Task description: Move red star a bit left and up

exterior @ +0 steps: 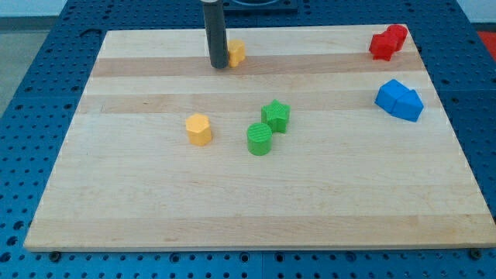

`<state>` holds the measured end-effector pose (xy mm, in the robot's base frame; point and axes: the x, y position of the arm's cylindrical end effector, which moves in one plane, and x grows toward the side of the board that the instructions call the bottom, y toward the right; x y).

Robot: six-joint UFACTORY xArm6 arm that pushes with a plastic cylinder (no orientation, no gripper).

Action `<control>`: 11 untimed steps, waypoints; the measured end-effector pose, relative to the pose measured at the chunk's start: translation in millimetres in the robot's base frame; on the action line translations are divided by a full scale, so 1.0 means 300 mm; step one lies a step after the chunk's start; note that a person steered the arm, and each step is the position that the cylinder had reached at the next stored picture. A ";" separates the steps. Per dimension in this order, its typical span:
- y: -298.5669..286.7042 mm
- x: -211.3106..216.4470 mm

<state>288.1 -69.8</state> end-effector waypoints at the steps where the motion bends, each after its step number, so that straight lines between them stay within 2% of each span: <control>1: 0.019 0.043; 2: 0.150 0.058; 5: 0.743 0.064; 6: 0.898 0.123; 7: 1.040 0.124; 8: 1.095 0.073; 11: 1.095 -0.038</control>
<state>276.6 258.7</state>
